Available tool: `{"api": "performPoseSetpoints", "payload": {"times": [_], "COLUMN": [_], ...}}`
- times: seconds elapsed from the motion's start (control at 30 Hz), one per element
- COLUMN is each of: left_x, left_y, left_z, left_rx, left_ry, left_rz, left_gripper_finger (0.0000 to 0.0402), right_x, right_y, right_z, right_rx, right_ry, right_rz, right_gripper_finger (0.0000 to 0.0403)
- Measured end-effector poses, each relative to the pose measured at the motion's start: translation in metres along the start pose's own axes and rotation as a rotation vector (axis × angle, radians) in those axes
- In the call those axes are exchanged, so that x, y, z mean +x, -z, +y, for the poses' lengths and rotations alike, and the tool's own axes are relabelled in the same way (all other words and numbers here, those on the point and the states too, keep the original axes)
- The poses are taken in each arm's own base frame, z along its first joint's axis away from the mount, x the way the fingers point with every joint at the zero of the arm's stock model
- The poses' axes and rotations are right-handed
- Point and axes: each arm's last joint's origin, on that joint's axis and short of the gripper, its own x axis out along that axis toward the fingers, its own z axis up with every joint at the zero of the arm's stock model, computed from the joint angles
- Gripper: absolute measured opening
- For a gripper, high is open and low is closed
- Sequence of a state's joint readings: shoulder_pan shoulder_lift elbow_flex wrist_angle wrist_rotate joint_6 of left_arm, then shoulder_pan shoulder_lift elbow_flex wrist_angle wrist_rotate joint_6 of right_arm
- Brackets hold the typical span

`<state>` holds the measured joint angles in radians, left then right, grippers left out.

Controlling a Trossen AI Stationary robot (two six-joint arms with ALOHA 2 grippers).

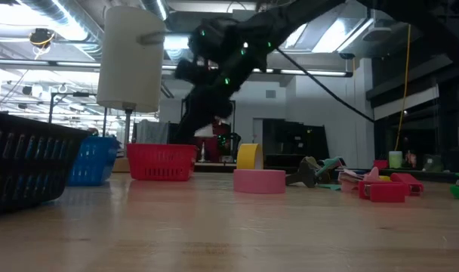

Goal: Pick and place Stapler, Stapler remover, tape
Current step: Put the pink tape into the red basket

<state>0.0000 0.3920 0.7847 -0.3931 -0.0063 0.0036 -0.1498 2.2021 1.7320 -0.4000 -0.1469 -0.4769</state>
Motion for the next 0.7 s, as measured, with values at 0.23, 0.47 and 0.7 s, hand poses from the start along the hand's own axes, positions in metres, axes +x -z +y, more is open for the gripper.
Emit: {"api": "performPoseSetpoints", "payload": {"times": [0.23,0.47,0.7], "left_x": [0.000,0.000,0.000], "left_y": [0.000,0.000,0.000], "left_z": [0.000,0.000,0.000], "left_rx": [0.000,0.001,0.000], "left_ry": [0.000,-0.001,0.000], "left_rz": [0.000,0.000,0.000], "left_gripper_finger": [0.0008,0.0013,0.0008], "right_x": [-0.036,-0.043,-0.040], "right_y": [-0.036,-0.060,-0.074], "right_z": [0.010,0.057,0.130], "right_rx": [0.118,0.193,0.226], "right_ry": [-0.071,-0.144,-0.184], "right_rz": [0.097,0.140,0.197], "right_gripper_finger": [0.0179,0.0179,0.0179]}}
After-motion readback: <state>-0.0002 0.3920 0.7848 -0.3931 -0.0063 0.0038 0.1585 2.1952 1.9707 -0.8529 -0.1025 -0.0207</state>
